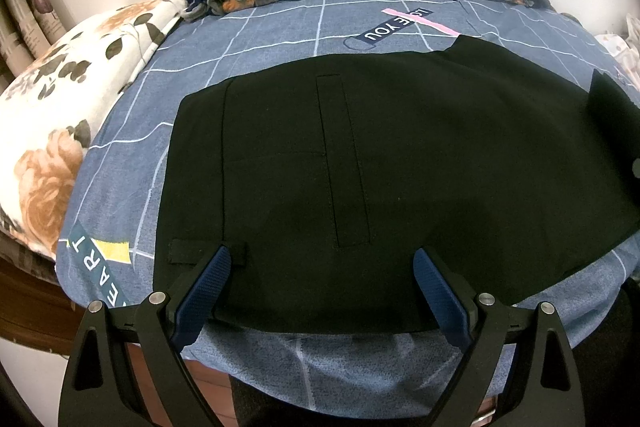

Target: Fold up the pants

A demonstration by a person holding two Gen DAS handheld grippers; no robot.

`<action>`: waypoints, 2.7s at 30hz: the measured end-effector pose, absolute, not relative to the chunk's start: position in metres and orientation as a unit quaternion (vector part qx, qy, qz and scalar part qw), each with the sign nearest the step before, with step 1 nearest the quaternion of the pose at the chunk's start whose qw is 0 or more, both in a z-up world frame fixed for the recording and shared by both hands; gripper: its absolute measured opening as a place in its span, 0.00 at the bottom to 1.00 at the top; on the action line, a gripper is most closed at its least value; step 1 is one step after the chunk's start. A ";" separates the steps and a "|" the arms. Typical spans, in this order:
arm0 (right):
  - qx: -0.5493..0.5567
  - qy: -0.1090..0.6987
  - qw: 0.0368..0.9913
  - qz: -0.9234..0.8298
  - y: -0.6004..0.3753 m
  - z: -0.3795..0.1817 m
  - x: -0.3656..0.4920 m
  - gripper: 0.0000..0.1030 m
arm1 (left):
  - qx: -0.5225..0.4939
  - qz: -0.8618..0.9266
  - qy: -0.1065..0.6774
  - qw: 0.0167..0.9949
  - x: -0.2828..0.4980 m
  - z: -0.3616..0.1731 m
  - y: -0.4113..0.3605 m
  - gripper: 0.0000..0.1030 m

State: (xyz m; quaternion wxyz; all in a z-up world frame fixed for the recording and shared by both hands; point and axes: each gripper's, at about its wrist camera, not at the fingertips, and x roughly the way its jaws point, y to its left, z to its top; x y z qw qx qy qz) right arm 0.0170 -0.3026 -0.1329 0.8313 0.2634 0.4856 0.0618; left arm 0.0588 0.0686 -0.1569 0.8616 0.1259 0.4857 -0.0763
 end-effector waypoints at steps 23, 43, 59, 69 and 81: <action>0.217 0.493 0.840 0.066 -0.287 -0.131 0.021 0.20 | 0.126 -0.077 0.486 0.861 0.060 -0.156 0.070 0.90; 0.341 0.464 0.798 0.177 -0.291 -0.130 0.020 0.61 | 0.151 -0.063 0.416 0.895 0.041 -0.122 0.059 0.90; 0.398 0.372 0.839 -0.002 -0.492 -0.113 -0.003 0.12 | 0.126 -0.153 0.440 0.876 0.034 -0.104 0.032 0.90; 0.410 0.388 0.825 0.021 -0.494 -0.148 0.030 0.10 | 0.149 -0.164 0.448 0.866 0.028 -0.107 0.008 0.90; 0.442 0.382 0.811 0.024 -0.503 -0.160 0.024 0.09 | 0.149 -0.162 0.455 0.863 0.028 -0.111 0.005 0.90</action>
